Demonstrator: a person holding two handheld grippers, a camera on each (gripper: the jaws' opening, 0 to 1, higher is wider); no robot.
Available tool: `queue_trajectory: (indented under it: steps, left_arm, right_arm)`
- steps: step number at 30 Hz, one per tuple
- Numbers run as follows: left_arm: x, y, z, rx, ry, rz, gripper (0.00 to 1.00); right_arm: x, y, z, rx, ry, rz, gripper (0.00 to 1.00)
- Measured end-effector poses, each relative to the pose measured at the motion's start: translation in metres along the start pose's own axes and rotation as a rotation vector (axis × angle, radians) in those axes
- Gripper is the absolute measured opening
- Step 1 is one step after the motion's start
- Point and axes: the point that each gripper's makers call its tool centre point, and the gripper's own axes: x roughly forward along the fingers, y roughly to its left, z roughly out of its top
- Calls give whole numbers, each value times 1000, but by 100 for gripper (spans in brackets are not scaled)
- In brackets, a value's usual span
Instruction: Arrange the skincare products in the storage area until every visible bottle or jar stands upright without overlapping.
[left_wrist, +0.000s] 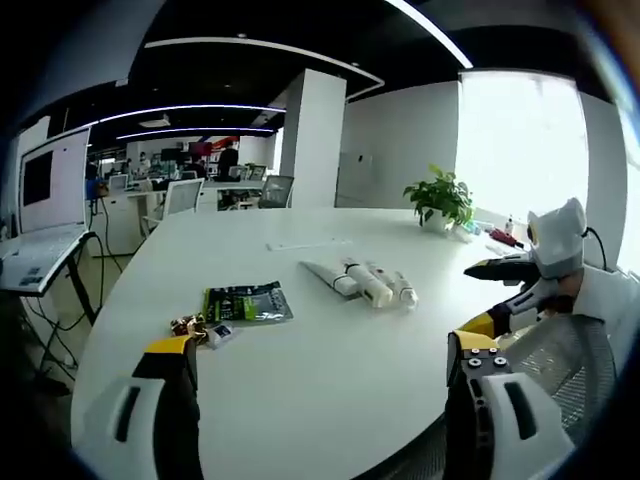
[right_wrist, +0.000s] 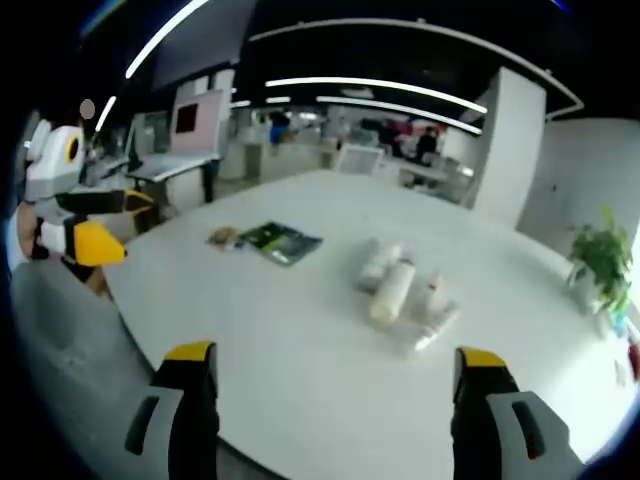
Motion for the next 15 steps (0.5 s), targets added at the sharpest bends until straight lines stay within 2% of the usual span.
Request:
queue_trajectory:
  steps: [15]
  left_arm:
    - [0,-1,-2,3,9,-5,99]
  right_arm:
    - [0,2,-1,-5,5,7,100]
